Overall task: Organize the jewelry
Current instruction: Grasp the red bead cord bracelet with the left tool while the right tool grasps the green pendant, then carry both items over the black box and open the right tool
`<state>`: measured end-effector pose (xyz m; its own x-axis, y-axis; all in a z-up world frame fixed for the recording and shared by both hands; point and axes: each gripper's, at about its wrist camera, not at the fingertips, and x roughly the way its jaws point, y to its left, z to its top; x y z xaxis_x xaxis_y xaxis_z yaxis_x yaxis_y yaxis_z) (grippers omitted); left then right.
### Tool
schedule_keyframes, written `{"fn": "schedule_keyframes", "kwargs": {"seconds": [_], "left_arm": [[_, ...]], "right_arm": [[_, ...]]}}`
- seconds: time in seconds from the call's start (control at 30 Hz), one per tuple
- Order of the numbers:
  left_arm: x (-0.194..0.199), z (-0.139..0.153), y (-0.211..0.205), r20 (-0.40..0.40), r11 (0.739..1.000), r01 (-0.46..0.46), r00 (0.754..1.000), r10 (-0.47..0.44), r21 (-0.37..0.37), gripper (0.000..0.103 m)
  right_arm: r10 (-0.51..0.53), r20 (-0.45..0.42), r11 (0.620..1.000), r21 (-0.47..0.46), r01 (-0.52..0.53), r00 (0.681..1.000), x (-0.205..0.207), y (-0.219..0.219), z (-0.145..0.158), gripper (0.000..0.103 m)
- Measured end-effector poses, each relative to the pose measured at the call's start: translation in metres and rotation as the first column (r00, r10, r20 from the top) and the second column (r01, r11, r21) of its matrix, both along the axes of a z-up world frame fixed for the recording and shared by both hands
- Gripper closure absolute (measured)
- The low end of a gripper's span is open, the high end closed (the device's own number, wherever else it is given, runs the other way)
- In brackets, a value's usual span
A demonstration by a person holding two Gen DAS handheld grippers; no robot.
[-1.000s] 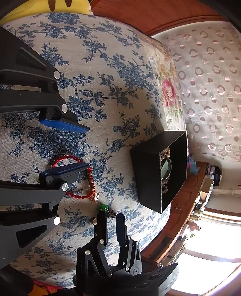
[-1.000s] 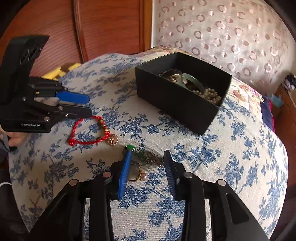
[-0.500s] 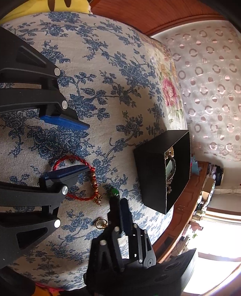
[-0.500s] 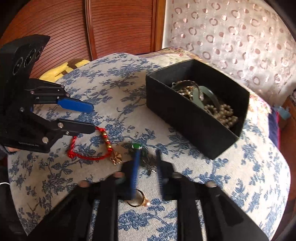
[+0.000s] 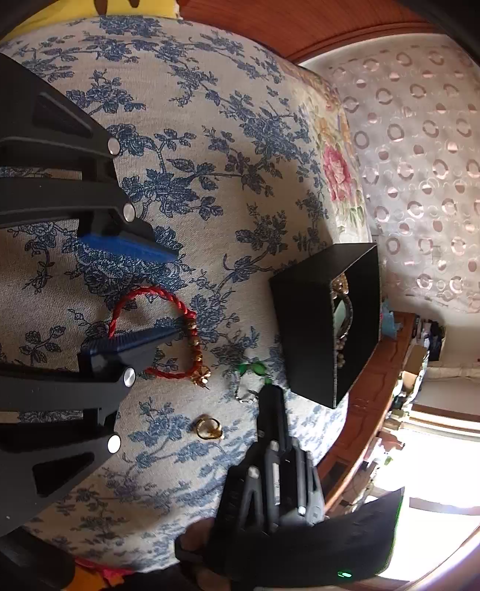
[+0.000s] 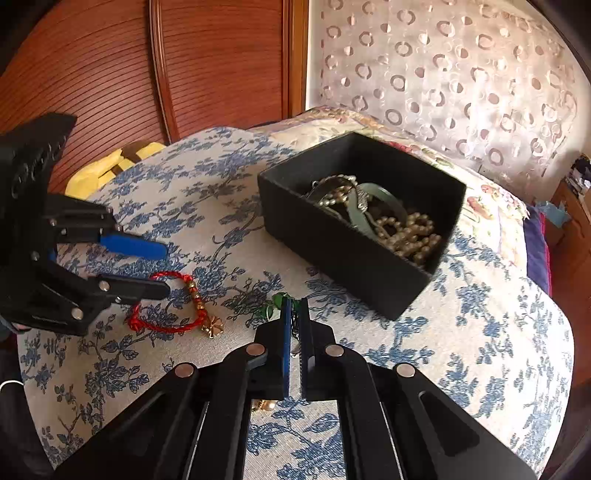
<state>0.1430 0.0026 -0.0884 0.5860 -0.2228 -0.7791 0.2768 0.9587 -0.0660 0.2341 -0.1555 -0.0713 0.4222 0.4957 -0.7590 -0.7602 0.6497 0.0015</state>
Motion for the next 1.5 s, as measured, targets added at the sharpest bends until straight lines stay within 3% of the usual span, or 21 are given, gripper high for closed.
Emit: {"fn": "schedule_keyframes", "kwargs": {"seconds": [0.07, 0.13, 0.17, 0.53, 1.0, 1.5], "left_arm": [[0.002, 0.000, 0.000, 0.005, 1.000, -0.004, 1.000, 0.004, 0.013, 0.081], [0.003, 0.000, 0.001, 0.001, 1.000, -0.005, 1.000, 0.005, 0.005, 0.098], [0.004, 0.000, 0.002, -0.001, 1.000, -0.005, 1.000, 0.005, 0.004, 0.100], [0.002, 0.019, 0.006, 0.045, 1.000, -0.024, 0.999, 0.025, -0.017, 0.101], [0.024, 0.079, -0.008, 0.197, 0.999, -0.007, 0.980, 0.014, -0.034, 0.101], [0.078, 0.110, -0.023, 0.272, 1.000, -0.010, 0.962, 0.015, -0.021, 0.101]], "right_arm": [[-0.006, 0.006, 1.000, 0.011, 0.006, 1.000, 0.000, -0.003, 0.005, 0.099], [-0.012, 0.012, 1.000, 0.019, 0.012, 1.000, 0.001, -0.006, 0.009, 0.099], [-0.015, 0.015, 1.000, 0.022, 0.014, 1.000, 0.002, -0.007, 0.011, 0.099], [-0.039, 0.035, 0.998, 0.048, 0.037, 0.999, 0.003, -0.017, 0.026, 0.099], [-0.087, 0.154, 0.992, 0.101, 0.072, 0.984, 0.021, -0.025, 0.078, 0.099], [-0.136, 0.131, 0.987, 0.107, 0.123, 0.982, 0.054, -0.023, 0.068, 0.098]]}}
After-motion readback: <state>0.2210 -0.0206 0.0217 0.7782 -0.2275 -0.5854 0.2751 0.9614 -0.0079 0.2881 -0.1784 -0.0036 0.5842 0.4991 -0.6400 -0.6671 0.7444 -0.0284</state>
